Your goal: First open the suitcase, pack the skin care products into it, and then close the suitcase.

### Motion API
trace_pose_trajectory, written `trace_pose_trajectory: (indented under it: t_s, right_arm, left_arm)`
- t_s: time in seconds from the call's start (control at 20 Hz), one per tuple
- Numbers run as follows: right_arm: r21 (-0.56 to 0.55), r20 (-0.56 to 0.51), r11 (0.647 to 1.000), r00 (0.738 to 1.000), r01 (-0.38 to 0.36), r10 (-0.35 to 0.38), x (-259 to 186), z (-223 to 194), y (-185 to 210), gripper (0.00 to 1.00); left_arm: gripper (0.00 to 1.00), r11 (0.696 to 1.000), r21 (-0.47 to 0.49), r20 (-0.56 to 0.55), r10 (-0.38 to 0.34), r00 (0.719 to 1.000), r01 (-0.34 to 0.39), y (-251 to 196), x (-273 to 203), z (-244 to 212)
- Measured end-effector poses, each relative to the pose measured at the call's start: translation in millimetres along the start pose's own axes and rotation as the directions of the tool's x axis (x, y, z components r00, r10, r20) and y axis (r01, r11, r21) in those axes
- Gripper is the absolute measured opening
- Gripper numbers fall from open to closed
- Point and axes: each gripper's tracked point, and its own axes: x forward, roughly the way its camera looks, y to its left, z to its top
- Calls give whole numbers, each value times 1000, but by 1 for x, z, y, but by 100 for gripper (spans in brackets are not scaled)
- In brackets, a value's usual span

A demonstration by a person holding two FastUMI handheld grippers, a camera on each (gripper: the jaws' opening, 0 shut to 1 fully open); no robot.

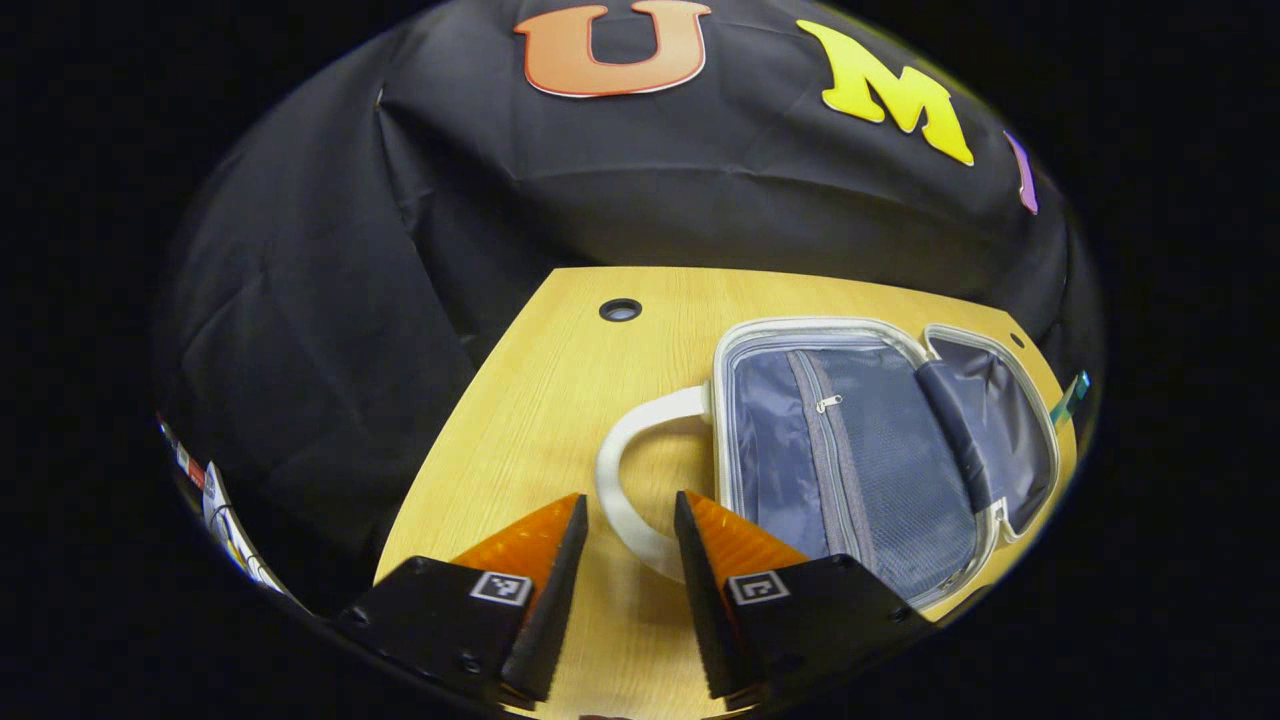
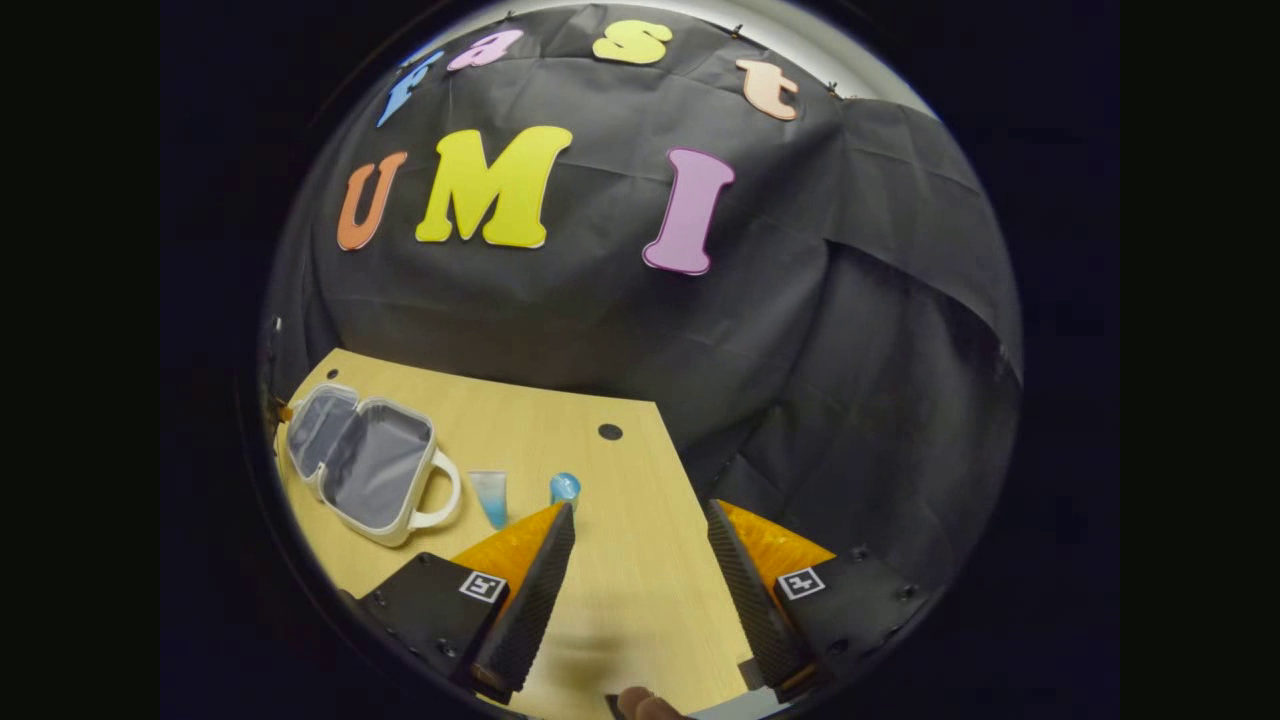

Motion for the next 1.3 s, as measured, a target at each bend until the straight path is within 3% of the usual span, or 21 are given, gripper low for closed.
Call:
trace_pose_trajectory:
  t_s: [0.05,0.1,0.15,0.2,0.45,0.65,1.0,1.3]
  right_arm:
    - [-2,-1,1000,1000,-6,6,1,-1,-1,80]
    - [-1,-1,1000,1000,-13,13,2,-3,-1,79]
    - [4,1,1000,1000,-21,21,3,-2,-2,80]
    - [7,4,1000,1000,-30,30,5,-2,-1,80]
    - [6,20,997,997,-81,81,13,0,2,80]
    - [-1,12,994,994,-113,113,19,-5,0,80]
    - [4,-5,994,994,-105,105,25,-20,-31,80]
    - [28,-34,997,996,-78,79,32,-39,-62,79]
  left_arm:
    - [79,1000,2,14,7,1000,-7,-1,-7,3]
    - [73,1000,3,22,1,1000,-1,-7,-15,7]
    - [97,1000,8,33,-5,999,5,-15,-25,13]
    - [99,1000,16,46,-14,999,14,-24,-32,18]
    - [99,992,96,92,-93,991,84,-103,-63,43]
    - [99,960,155,88,-247,965,232,-210,-75,51]
    - [99,855,249,39,-479,877,455,-386,-106,47]
    - [99,772,300,-31,-579,815,560,-490,-104,20]
